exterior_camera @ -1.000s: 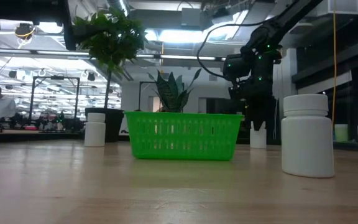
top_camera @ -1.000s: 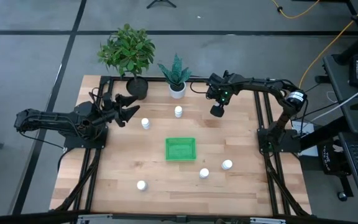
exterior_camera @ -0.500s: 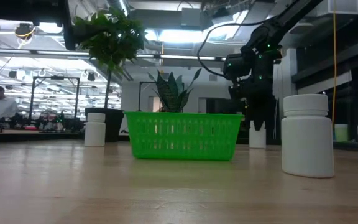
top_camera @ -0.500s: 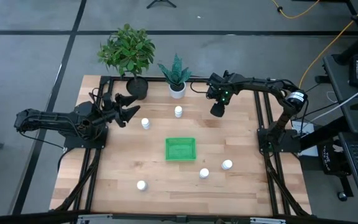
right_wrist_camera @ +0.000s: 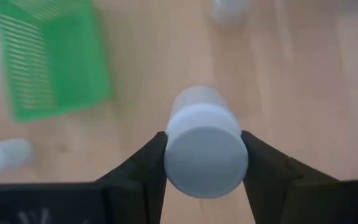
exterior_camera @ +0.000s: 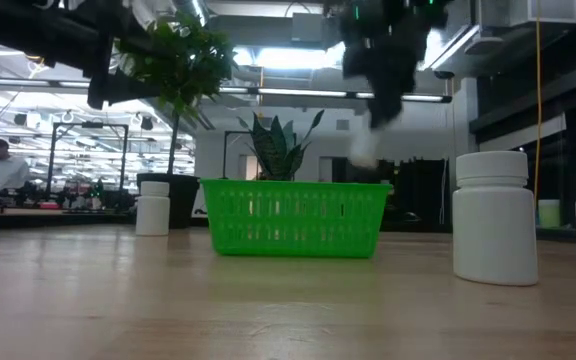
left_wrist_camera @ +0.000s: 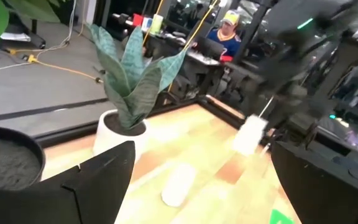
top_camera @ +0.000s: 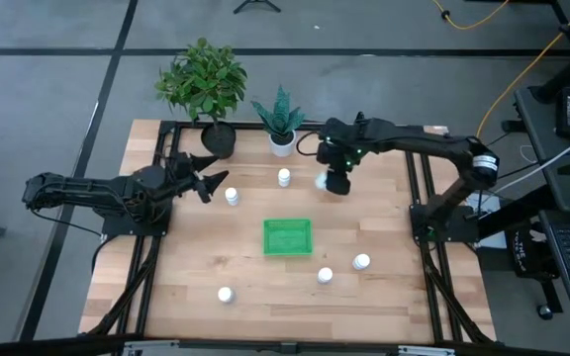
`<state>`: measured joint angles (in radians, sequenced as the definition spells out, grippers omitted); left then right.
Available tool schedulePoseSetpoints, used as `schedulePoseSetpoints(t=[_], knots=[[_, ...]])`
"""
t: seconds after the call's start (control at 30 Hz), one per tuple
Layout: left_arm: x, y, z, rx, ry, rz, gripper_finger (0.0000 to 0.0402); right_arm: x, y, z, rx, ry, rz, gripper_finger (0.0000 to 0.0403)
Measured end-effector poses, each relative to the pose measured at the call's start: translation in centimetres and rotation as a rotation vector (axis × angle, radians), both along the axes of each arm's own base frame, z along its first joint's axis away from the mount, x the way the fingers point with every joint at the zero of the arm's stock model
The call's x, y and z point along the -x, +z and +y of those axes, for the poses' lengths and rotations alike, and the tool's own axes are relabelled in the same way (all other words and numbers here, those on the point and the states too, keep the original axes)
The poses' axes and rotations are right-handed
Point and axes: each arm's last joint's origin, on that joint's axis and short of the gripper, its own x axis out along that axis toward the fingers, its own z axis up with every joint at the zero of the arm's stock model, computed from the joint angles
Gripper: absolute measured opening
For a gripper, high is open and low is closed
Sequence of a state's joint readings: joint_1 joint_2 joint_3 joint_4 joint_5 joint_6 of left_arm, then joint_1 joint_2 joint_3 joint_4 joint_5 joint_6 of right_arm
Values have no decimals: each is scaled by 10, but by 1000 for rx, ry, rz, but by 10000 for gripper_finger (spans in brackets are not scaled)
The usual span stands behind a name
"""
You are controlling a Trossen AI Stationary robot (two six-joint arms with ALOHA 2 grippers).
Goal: Pick and place pill bottles into a basket
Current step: Put the white pill bottle into the green bin
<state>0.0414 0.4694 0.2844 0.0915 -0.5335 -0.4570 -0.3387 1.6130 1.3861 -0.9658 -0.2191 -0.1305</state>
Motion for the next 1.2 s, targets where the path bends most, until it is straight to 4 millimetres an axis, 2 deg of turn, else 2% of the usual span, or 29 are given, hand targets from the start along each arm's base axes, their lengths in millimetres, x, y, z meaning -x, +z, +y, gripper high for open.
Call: schedulePoseSetpoints(t=[0.17, 0.27, 0.37, 0.7, 0.9, 1.2], knots=[[0, 0, 0, -13, -2, 11, 370, -21, 42, 46, 82, 109, -87, 162], [0, -1, 0, -13, -7, 15, 370, -32, 48, 70, 105, 139, -87, 161], [0, -2, -1, -23, -33, 35, 370, -42, 40, 88, 87, 139, -64, 160], [-1, -7, -3, -39, -138, 106, 370, -75, -16, 144, 23, 162, 63, 155], [-1, -7, -4, -35, -175, 105, 370, -89, -41, 155, -3, 168, 86, 155], [-2, -6, -5, -25, -205, 92, 370, -93, -40, 138, -46, 203, 58, 155]])
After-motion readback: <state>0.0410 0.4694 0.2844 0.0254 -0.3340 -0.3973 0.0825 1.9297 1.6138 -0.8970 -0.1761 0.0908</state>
